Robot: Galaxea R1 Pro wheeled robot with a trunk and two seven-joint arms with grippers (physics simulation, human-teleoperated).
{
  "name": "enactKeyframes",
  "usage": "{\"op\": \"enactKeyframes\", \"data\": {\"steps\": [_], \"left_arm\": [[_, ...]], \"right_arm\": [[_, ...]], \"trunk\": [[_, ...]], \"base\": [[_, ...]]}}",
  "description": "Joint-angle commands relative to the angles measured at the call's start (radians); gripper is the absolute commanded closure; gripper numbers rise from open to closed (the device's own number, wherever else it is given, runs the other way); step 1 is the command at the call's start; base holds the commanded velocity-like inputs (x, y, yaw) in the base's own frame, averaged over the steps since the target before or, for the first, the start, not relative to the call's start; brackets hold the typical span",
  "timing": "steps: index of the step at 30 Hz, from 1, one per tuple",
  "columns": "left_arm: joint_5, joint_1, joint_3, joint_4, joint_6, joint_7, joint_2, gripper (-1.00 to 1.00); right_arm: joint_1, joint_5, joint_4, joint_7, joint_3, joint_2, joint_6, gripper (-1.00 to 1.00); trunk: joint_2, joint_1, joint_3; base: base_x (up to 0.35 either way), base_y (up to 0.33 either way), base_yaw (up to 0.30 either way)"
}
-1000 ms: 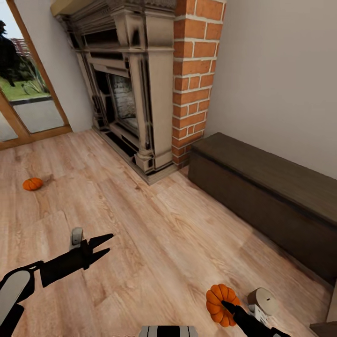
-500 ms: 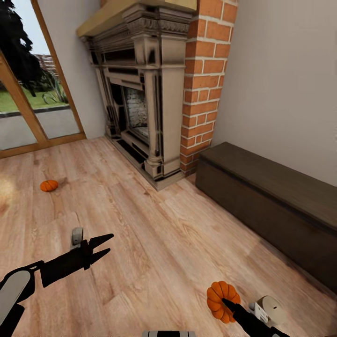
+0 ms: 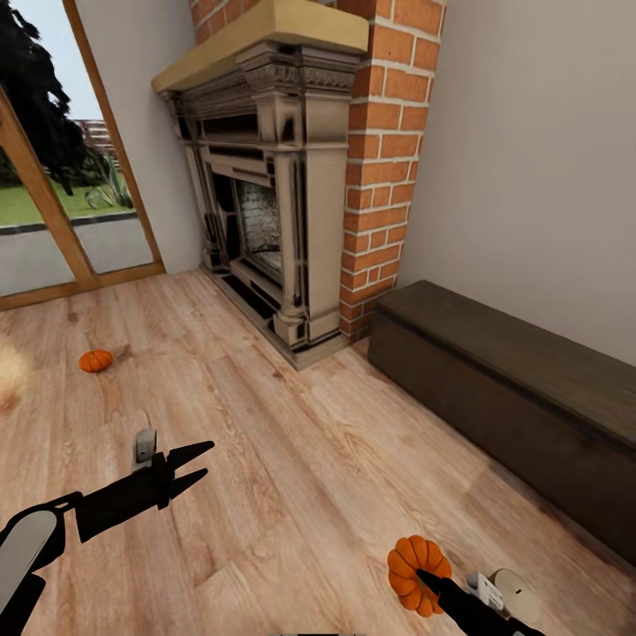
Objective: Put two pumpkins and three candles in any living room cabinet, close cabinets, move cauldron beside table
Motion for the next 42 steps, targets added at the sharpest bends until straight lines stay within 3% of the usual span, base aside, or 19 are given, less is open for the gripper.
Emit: {"op": "enactKeyframes", "data": {"steps": [1, 10, 35, 42], "left_arm": [[-0.009, -0.001, 0.001, 0.0, 0.004, -0.009, 0.0, -1.0], [-0.01, -0.001, 0.005, 0.0, 0.004, -0.009, 0.0, -1.0], [-0.01, -0.001, 0.007, 0.0, 0.003, -0.012, -0.001, -1.0], [-0.009, 0.0, 0.007, 0.001, 0.004, -0.012, 0.0, -1.0]], "right_arm": [[0.0, -0.01, -0.001, 0.0, 0.006, -0.001, 0.007, 1.0], [0.0, -0.009, -0.001, -0.002, 0.006, -0.001, 0.009, 1.0], [0.0, -0.008, -0.001, -0.007, 0.007, -0.001, 0.008, 1.0], [0.0, -0.008, -0.001, -0.005, 0.008, -0.001, 0.003, 1.0]], "trunk": [[0.0, 0.0, -0.001], [0.0, 0.0, -0.001], [0.0, 0.0, -0.012], [0.0, 0.0, -0.017]], "base": [[0.0, 0.0, 0.0], [0.0, 0.0, 0.022], [0.0, 0.0, 0.238], [0.0, 0.046, 0.091]]}}
